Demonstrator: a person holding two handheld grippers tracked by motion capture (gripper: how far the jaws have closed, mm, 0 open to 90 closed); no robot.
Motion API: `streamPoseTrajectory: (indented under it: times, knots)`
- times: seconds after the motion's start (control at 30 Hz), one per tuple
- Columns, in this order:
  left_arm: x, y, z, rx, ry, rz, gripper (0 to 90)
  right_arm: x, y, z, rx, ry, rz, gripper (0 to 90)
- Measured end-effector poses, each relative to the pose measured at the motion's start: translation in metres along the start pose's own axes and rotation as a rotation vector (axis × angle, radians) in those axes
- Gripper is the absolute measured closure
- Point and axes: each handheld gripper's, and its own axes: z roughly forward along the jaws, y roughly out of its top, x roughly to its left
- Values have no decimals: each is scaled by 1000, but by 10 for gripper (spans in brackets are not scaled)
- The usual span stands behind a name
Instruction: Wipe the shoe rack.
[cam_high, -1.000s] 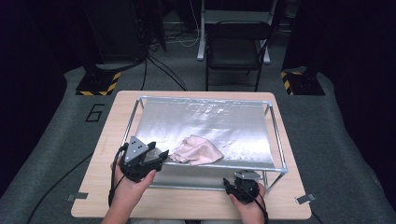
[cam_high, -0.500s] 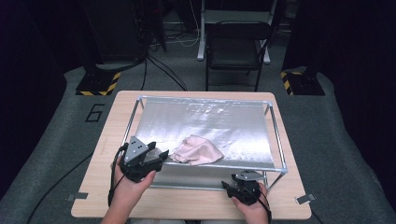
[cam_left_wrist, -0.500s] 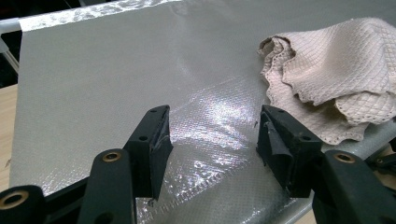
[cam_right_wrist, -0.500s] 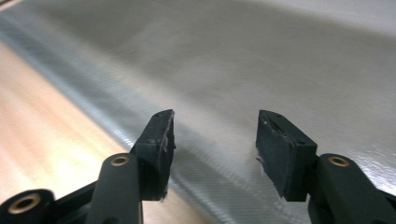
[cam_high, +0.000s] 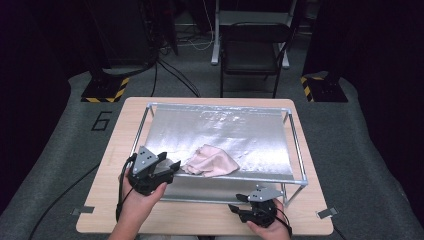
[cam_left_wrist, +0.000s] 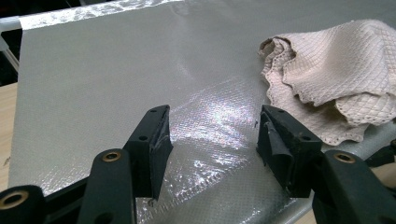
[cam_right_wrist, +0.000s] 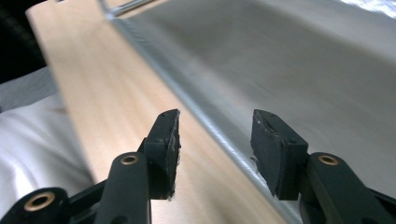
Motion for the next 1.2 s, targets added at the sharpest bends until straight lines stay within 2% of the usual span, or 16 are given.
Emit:
streamPoseTrajectory:
  times: [0.03,0.07,0.1,0.13,0.17,0.23,0.43,0.6,0.8,1.2]
  knots:
    - [0,0,0,3,-1,5,437,5,3,-4,20,10,-28,520]
    - [0,0,0,4,-1,5,437,5,3,-4,20,10,-28,520]
    - [0,0,0,2,0,6,437,9,7,-7,14,36,-43,523]
    - [0,0,0,2,0,6,437,9,7,-7,14,36,-43,523]
    - [0,0,0,-7,3,-3,437,12,10,-10,11,64,-67,526]
    - [0,0,0,-7,3,-4,438,15,13,-13,-2,80,-86,526]
    - [0,0,0,-8,3,-4,437,21,24,-21,7,116,-112,526]
    - [0,-1,0,-9,3,-6,437,23,33,-28,3,139,-108,526]
    - [-1,-1,1,-11,4,-6,437,22,47,-37,23,161,-117,535]
    - [-1,-1,0,-10,4,-6,437,27,81,-59,2,186,-137,543]
